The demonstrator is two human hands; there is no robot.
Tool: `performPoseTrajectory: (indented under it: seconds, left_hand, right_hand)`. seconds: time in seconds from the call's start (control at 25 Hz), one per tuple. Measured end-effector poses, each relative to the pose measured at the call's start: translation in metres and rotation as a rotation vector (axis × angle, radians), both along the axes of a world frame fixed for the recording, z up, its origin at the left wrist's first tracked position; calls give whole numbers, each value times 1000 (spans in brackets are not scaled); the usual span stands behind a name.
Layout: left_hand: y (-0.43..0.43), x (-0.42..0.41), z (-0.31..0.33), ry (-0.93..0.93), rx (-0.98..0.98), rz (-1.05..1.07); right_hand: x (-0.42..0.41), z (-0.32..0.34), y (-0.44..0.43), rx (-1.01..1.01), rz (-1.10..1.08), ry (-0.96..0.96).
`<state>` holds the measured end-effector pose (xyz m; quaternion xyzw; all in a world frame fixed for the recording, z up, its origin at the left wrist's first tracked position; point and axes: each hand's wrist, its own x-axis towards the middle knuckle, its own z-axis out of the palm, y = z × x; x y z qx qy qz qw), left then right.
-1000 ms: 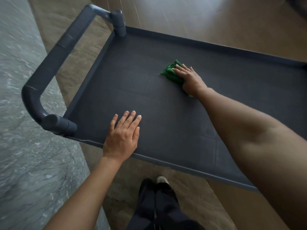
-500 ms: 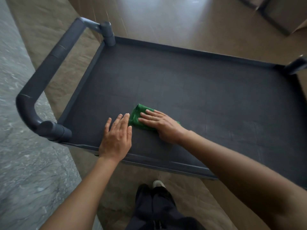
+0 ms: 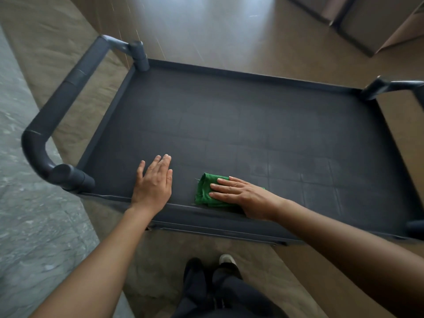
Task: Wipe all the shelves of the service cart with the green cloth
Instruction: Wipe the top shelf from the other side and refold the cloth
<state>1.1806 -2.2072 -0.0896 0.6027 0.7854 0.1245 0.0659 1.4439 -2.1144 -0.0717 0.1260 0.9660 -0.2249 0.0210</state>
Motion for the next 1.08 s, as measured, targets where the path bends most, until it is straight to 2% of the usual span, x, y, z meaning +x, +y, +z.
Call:
performPoseTrajectory:
  seconds: [0.12,0.32,0.4,0.8,0.92,1.08]
  left_hand:
    - [6,18,4,32,-7,42]
    - [27,96,7,-63,63,-14]
    - [28,120,1,-49,58,-26]
    - [26,120,-2,49,50,4]
    - [25,119,-2,63,80,4]
    - [25,119,-4,68,99,-5]
  right_hand:
    - [33,-1,0,-7,-1,-6]
    - [57,0,7,-8,50,-17]
    - [57,-2,9,-3,68,-25]
    - [45,-9,41,-48,91,77]
    - [31,-11,82,-17,21,57]
    - [-1,-10,161,46,-178,21]
